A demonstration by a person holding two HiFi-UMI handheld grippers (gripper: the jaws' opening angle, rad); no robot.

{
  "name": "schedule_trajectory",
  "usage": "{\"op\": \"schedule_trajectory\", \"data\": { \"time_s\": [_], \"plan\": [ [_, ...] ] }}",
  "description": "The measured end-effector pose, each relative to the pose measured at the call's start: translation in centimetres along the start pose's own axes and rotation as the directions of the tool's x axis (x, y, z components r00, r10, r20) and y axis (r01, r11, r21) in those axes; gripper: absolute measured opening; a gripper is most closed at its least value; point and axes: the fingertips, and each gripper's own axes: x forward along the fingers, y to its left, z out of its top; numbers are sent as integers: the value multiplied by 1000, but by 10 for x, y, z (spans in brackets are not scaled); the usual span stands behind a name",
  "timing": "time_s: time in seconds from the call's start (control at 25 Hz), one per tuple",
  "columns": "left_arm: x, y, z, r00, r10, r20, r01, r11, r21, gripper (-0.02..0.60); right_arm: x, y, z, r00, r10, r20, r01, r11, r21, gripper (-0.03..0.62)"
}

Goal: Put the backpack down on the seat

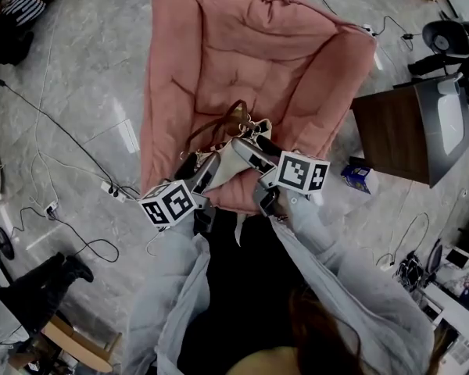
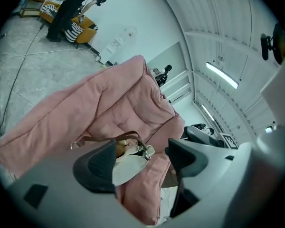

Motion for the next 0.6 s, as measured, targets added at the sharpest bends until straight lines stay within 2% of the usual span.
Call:
{"op": "schedule_trajectory", "data": {
  "time_s": [0.4,0.6],
  "plan": [
    [-23,-19,-24,1000,-5,20,5,1000,23,351,-40,1,-16,999,43,18,-42,999,-28,410],
    [-40,-36,-43,999,-27,35,26,999,32,351,-69,3,-25,998,56,28,-54,996,-74,407]
  ]
}}
